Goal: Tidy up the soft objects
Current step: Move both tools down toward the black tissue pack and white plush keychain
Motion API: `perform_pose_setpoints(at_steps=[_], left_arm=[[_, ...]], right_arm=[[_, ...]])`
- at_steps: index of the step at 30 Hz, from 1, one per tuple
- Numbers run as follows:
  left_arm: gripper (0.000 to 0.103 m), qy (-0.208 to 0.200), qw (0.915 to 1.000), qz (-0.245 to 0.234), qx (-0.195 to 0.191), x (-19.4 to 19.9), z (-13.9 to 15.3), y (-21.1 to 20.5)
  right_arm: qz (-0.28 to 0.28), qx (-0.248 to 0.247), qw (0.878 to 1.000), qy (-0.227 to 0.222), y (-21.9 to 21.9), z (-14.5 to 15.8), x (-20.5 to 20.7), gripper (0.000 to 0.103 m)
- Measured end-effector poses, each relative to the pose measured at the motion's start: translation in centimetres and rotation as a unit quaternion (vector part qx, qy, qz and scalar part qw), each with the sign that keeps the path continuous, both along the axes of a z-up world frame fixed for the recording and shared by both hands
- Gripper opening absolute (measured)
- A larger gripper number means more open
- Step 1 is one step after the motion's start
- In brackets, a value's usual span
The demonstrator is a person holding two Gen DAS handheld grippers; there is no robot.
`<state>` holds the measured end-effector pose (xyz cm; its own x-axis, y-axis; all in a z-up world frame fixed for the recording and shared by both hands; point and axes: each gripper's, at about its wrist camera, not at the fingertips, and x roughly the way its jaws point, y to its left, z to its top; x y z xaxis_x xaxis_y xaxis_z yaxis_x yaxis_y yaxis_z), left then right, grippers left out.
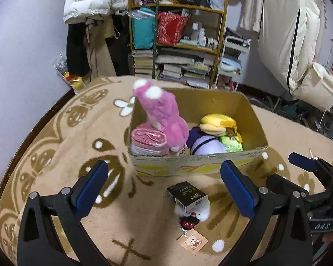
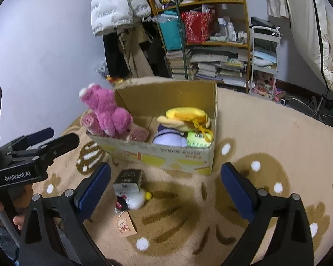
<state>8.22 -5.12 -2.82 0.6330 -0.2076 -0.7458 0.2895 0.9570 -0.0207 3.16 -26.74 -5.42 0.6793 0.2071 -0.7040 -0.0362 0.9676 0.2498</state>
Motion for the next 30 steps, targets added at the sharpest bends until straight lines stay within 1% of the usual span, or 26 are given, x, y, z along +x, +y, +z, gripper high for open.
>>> perform_pose_setpoints(at_steps=[3, 7, 10, 14, 23, 30], left_arm=[[0.1, 0.022, 0.9998, -0.004, 0.0, 0.9, -1.2, -0.5], [0.1, 0.055, 0.9982, -0.002, -0.021, 2.3, -2.7, -0.4], [0.1, 0.072, 0.9972, -0.002, -0.022, 3.2, -3.6, -0.4], [0.1, 0.086, 0.996, -0.009, -0.018, 3.8, -4.7, -0.9], [0.1, 0.12, 0.9926, -0.014, -0.006, 4.8, -7.3, -1.6], [0.1, 0.163, 0.9865, -0.013, -0.009, 6.0, -9.8, -1.8]], right_arm=[[-0.004, 0.001, 1.0, 0.015, 0.0, -0.7, 0.4, 0.103], [-0.012, 0.017, 0.999, 0.041, -0.4, -1.9, 1.1, 0.103], [-0.017, 0.025, 0.998, 0.059, -0.5, -2.8, 1.6, 0.103], [-0.017, 0.027, 0.997, 0.069, -0.1, -3.7, 2.0, 0.103], [0.008, 0.007, 0.996, 0.087, 1.5, -5.3, 3.0, 0.103], [0.032, -0.012, 0.994, 0.105, 3.3, -6.9, 3.8, 0.103]])
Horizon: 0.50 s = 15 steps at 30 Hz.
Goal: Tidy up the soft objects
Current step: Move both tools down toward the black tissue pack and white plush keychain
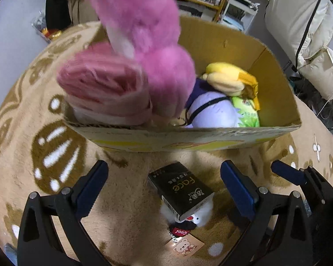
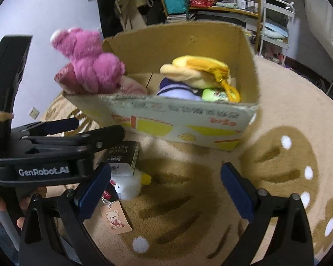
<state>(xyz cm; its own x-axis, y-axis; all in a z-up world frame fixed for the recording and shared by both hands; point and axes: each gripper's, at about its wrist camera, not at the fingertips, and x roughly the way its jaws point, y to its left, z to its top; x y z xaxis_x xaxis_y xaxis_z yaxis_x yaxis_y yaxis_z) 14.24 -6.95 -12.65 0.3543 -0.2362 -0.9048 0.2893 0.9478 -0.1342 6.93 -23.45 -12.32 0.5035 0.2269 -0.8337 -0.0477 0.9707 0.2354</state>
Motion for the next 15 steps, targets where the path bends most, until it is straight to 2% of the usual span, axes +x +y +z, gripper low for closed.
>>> perform_pose_setpoints(at_steps=[6, 15], left_arm=[[0.1, 0.027, 0.9995, 0.0, 0.016, 0.7, -2.2, -0.2], [0.1, 0.052, 0.9984, -0.004, 0.023, 1.4, -3.8, -0.8]], right_arm=[[0.02, -0.004, 1.0, 0.015, 0.9, -1.3, 0.6, 0.103], [0.035, -0.008, 0.998, 0.042, 1.9, -3.0, 1.1, 0.103]])
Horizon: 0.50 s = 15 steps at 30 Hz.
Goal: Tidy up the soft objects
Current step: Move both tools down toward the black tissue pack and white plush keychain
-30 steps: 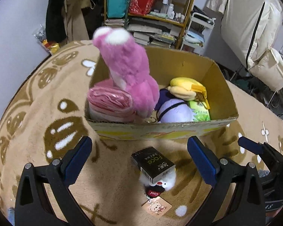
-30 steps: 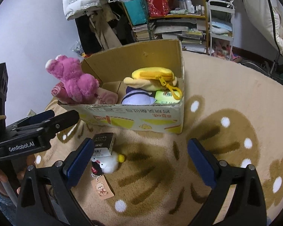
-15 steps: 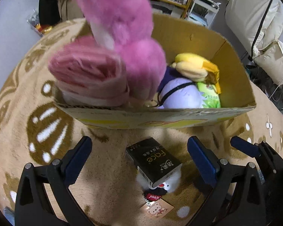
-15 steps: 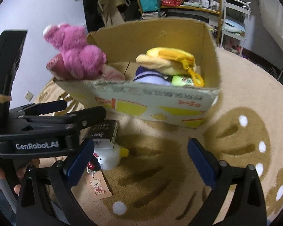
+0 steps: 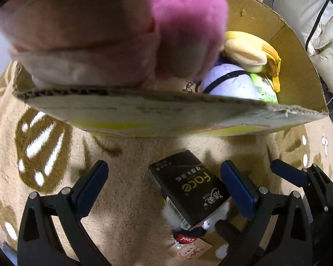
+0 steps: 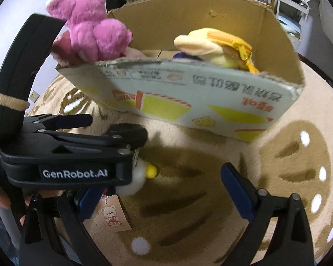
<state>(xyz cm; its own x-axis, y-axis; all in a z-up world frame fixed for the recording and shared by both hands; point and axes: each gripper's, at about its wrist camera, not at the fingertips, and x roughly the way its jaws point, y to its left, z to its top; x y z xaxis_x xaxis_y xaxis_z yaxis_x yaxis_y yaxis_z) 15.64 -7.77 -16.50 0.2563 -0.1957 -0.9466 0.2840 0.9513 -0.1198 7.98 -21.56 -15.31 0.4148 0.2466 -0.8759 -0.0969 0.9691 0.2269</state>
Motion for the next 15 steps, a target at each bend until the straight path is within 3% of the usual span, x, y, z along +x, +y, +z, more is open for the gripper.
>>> perform_pose_setpoints(at_steps=[8, 15], left_arm=[[0.099, -0.002, 0.9995, -0.005, 0.032, 0.1, -0.3, -1.0], [0.081, 0.008, 0.9995, -0.004, 0.029, -0.6, -0.7, -1.4]], right_arm=[[0.018, -0.008, 1.0, 0.02, 1.1, -1.2, 0.4, 0.103], [0.025, 0.005, 0.999, 0.03, 2.5, -2.2, 1.0, 0.103]])
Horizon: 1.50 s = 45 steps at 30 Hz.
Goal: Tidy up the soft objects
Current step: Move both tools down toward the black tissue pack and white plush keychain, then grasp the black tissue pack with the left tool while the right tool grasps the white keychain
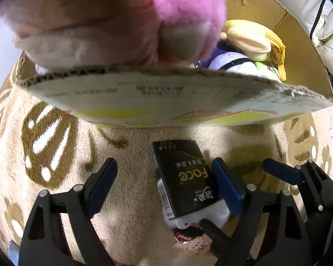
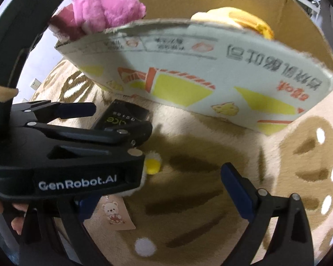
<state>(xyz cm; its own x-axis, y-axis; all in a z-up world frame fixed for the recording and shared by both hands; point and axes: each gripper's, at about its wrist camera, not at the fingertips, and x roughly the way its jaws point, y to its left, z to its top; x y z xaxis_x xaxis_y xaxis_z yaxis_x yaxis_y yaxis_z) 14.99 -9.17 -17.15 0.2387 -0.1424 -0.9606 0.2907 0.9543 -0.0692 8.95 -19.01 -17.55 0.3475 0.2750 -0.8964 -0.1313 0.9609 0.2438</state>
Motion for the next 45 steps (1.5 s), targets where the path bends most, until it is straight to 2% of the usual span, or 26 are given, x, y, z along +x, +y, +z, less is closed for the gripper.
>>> perform_pose_setpoints(at_steps=[5, 8, 16, 20, 24, 29, 31, 34, 36, 38, 43, 45], left_arm=[[0.061, 0.02, 0.9994, 0.006, -0.028, -0.5, -0.1, 0.8], [0.049, 0.018, 0.9994, 0.012, -0.028, -0.7, 0.1, 1.7], [0.046, 0.008, 0.9995, 0.022, -0.02, -1.5, 1.0, 2.7], [0.046, 0.005, 0.9993, 0.033, -0.02, -2.0, 2.0, 2.9], [0.046, -0.003, 0.9986, 0.048, -0.02, -1.9, 3.3, 2.7], [0.046, -0.018, 0.9981, 0.059, -0.007, -2.6, 4.1, 4.6], [0.045, -0.02, 0.9979, 0.062, -0.006, -2.8, 4.6, 5.2], [0.045, -0.016, 0.9977, 0.063, -0.02, -3.6, 4.8, 5.9], [0.045, -0.014, 0.9975, 0.066, -0.022, -3.7, 4.7, 6.3], [0.045, -0.018, 0.9975, 0.066, -0.017, -3.6, 4.6, 6.7], [0.045, -0.028, 0.9969, 0.072, -0.014, -4.5, 5.7, 7.8], [0.045, -0.039, 0.9965, 0.073, -0.015, -5.0, 6.3, 8.0]], right_arm=[[0.003, 0.009, 1.0, 0.007, -0.4, -0.4, 0.8, 0.103], [0.005, 0.007, 1.0, 0.007, -0.2, -0.6, 0.8, 0.103], [0.024, -0.005, 1.0, -0.004, 1.1, -0.3, 0.5, 0.103], [0.02, 0.014, 1.0, 0.0, 2.0, -0.7, 0.9, 0.103], [0.019, 0.039, 0.999, 0.004, 3.4, -1.3, 1.7, 0.094], [0.027, 0.056, 0.998, 0.0, 4.7, -1.7, 2.1, 0.083], [0.032, 0.061, 0.998, -0.001, 5.2, -1.8, 2.1, 0.076], [0.033, 0.076, 0.997, 0.001, 5.7, -2.0, 2.2, 0.061], [0.034, 0.098, 0.995, 0.008, 5.3, -2.0, 2.2, 0.037], [0.044, 0.116, 0.992, 0.016, 5.8, -2.0, 2.1, 0.029], [0.058, 0.099, 0.993, 0.002, 5.3, -1.2, 1.2, 0.023], [0.056, 0.094, 0.994, -0.004, 4.7, -0.7, 1.0, 0.017]])
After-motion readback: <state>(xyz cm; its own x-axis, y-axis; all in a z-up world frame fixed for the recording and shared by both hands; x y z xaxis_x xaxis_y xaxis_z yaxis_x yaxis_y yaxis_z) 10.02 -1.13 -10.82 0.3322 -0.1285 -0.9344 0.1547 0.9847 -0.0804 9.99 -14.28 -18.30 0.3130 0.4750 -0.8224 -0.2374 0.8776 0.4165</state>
